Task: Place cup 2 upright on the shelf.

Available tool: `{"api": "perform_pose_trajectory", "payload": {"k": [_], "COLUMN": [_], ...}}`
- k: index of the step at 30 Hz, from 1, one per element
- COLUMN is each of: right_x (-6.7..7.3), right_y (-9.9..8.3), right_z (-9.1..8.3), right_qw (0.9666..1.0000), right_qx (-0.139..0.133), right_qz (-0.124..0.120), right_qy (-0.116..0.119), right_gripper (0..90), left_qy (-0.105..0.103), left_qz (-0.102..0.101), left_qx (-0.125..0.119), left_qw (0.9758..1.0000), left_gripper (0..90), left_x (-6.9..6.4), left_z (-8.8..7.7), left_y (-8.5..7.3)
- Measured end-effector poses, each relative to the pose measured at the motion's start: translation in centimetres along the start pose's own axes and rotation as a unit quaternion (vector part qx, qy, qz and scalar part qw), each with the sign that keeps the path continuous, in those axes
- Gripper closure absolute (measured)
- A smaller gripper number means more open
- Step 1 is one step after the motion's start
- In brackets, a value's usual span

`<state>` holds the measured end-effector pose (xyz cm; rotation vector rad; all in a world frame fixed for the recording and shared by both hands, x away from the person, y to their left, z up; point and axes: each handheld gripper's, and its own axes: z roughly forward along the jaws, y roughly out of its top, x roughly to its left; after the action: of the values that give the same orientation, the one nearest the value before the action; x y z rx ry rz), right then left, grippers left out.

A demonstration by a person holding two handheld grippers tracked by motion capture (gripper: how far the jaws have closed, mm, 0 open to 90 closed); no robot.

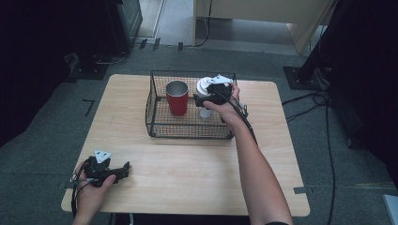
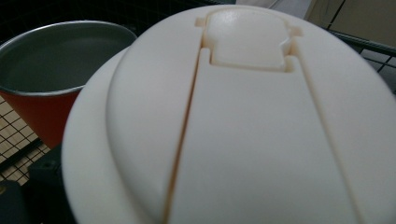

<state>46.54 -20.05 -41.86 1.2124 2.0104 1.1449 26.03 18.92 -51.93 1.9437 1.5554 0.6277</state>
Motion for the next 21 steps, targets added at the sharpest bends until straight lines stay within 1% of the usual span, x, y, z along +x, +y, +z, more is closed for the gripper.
{"api": "perform_pose_trajectory", "payload": {"k": [2, 4, 9, 12, 17, 19, 21], "right_x": [0.1, 0.2, 0.1, 0.1, 0.4, 0.6, 0.7], "right_y": [0.0, 0.0, -0.1, 0.0, 0.0, 0.0, 0.0], "right_z": [0.0, -0.1, -0.5, -0.9, -1.3, -1.6, -1.8], "right_qw": [0.9999, 0.9997, 0.9993, 0.999, 0.998, 0.9976, 0.9973], "right_qx": [0.002, -0.004, -0.013, -0.02, -0.025, -0.026, -0.027], "right_qz": [0.007, 0.017, 0.023, 0.031, 0.043, 0.052, 0.056], "right_qy": [-0.011, -0.017, -0.028, -0.027, -0.038, -0.037, -0.04], "right_gripper": [0.7, 2.3, 4.2, 3.6, 2.3, 2.3, 2.3], "left_qy": [0.0, 0.0, 0.0, 0.0, 0.0, 0.0, 0.0], "left_qz": [0.0, 0.0, 0.0, 0.001, 0.001, 0.001, 0.001], "left_qx": [0.0, 0.0, 0.0, 0.0, 0.0, 0.0, 0.0], "left_qw": [1.0, 1.0, 1.0, 1.0, 1.0, 1.0, 1.0], "left_gripper": [0.0, 0.0, 0.0, 0.0, 0.0, 0.0, 0.0], "left_x": [0.0, 0.0, 0.0, 0.0, 0.0, 0.0, 0.0], "left_z": [0.0, 0.0, 0.0, 0.0, 0.0, 0.0, 0.0], "left_y": [0.0, 0.0, 0.0, 0.0, 0.0, 0.0, 0.0]}}
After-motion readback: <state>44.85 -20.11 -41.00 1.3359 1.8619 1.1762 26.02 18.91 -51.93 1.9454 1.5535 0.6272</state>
